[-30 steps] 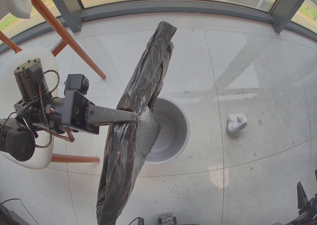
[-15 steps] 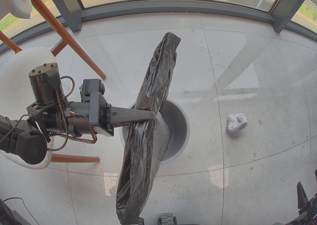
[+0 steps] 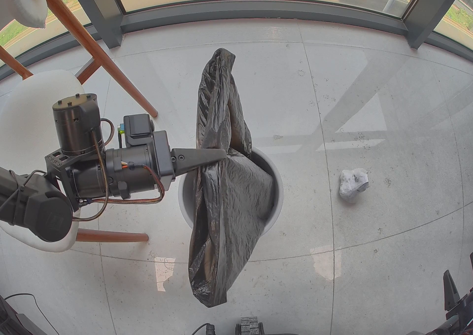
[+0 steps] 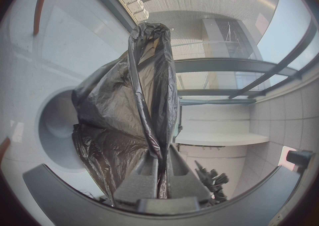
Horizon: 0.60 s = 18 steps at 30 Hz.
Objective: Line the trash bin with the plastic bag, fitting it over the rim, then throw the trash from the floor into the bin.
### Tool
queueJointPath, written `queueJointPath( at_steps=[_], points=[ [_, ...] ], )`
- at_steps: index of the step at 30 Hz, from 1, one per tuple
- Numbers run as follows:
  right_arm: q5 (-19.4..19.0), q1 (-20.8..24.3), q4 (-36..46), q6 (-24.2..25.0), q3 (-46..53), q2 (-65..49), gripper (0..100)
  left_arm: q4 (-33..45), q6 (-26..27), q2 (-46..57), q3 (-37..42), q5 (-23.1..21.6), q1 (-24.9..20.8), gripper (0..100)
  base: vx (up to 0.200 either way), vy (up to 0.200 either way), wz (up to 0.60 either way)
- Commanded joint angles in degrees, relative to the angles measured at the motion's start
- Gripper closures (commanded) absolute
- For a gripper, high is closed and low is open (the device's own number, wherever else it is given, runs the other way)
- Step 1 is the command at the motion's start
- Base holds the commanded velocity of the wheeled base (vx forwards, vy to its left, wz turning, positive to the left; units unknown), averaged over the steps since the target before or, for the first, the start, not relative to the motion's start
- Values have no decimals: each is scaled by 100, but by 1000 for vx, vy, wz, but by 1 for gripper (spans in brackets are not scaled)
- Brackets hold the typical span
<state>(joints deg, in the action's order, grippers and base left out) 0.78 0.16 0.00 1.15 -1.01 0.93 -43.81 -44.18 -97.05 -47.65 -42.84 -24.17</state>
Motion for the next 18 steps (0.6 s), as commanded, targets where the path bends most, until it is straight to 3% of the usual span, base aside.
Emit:
queueJointPath(
  at_steps=[1,8,11,16,17,18],
  points=[
    [1,2,0,0,101,-93,0,584,630,11,-77,329,-202,100,0,0,0],
    [10,2,0,8,101,-93,0,1279,1658,28,-368,865,-369,100,0,0,0],
    [10,2,0,0,101,-93,0,2070,2247,107,-789,891,-448,100,0,0,0],
    [10,2,0,0,101,-93,0,3766,3794,283,-1554,909,-501,100,0,0,0],
    [10,2,0,0,101,-93,0,3766,3794,283,-1554,909,-501,100,0,0,0],
    [1,-7,-9,-18,101,-93,0,4548,4620,292,-1870,988,-501,100,0,0,0]
  ],
)
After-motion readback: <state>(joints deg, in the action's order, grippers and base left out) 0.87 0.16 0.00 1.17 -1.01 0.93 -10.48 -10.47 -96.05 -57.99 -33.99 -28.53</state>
